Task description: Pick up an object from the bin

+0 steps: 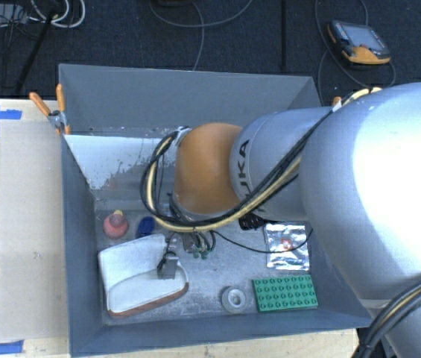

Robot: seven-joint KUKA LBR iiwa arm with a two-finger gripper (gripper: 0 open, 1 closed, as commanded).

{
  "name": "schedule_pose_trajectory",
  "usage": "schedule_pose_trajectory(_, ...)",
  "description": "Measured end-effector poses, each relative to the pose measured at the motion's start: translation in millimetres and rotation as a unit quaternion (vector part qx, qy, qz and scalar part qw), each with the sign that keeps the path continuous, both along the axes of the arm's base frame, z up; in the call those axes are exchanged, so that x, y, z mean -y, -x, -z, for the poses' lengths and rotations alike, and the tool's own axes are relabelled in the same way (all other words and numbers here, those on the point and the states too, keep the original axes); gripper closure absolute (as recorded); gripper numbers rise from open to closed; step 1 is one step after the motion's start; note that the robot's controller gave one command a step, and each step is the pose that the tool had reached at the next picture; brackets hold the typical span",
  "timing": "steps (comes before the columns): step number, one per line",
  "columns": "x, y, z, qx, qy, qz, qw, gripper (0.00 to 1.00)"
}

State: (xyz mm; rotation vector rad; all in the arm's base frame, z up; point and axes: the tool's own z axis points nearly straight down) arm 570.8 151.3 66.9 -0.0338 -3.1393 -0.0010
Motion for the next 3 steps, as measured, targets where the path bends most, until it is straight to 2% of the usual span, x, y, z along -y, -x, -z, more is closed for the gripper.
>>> schedule_pose_trajectory(1, 0.6, -0.7, -4.7, 0.0014, 0.000, 0.002, 1.0000, 1.00)
schedule_pose_trajectory(2, 1.9, -1.6, -110.4, 0.0046, -0.001, -0.004, 1.0000, 1.00)
schedule_pose_trajectory(3, -4.3, -1.4, -176.4, 0.0052, -0.001, 0.009, 0.9999, 1.00)
